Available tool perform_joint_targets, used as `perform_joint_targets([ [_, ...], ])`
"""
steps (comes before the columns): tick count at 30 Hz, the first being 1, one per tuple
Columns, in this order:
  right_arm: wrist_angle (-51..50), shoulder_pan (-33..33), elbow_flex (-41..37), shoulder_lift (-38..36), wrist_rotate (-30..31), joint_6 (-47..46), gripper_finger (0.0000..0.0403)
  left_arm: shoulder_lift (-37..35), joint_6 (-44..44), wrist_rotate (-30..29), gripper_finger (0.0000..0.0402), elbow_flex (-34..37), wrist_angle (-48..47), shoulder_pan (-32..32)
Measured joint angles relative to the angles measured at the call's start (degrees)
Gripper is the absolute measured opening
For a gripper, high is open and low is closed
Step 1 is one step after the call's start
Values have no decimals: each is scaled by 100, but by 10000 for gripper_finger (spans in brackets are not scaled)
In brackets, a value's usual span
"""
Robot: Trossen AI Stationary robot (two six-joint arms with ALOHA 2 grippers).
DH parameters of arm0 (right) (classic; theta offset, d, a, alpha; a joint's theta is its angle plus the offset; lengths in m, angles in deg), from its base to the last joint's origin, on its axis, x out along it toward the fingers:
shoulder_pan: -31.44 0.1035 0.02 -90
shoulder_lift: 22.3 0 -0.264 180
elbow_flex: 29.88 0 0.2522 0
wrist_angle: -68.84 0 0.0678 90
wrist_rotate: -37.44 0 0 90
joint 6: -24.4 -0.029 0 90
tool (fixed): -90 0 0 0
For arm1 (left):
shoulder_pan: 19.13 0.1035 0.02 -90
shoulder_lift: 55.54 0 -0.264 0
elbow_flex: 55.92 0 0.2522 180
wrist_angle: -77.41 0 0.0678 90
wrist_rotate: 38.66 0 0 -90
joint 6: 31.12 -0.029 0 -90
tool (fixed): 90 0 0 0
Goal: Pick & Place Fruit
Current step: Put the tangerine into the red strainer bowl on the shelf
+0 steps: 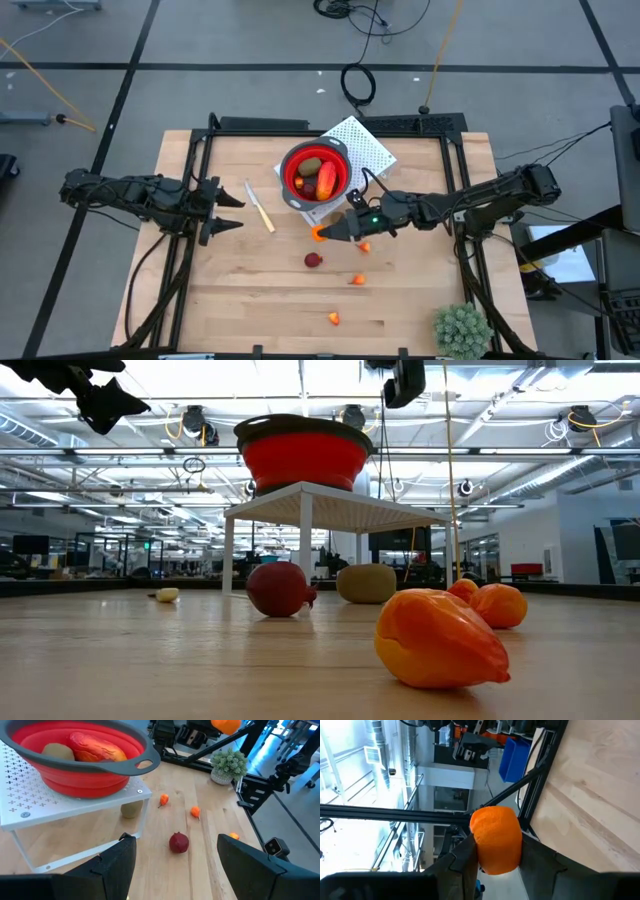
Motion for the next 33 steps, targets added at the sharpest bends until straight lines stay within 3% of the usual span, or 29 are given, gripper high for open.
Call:
perform_joint_targets([
  [6,-50,0,0,0,7,515,116,-2,0,-2,278,0,2,0],
  [17,-193,0,-1,0,39,4945,116,0,4,-4,278,0,2,0],
  [24,-171,0,-1,0,55,6998,116,-1,83,-9,278,0,7,-1],
  [33,-121,7,-1,0,1088,9695,116,0,193,-129,278,0,44,0],
])
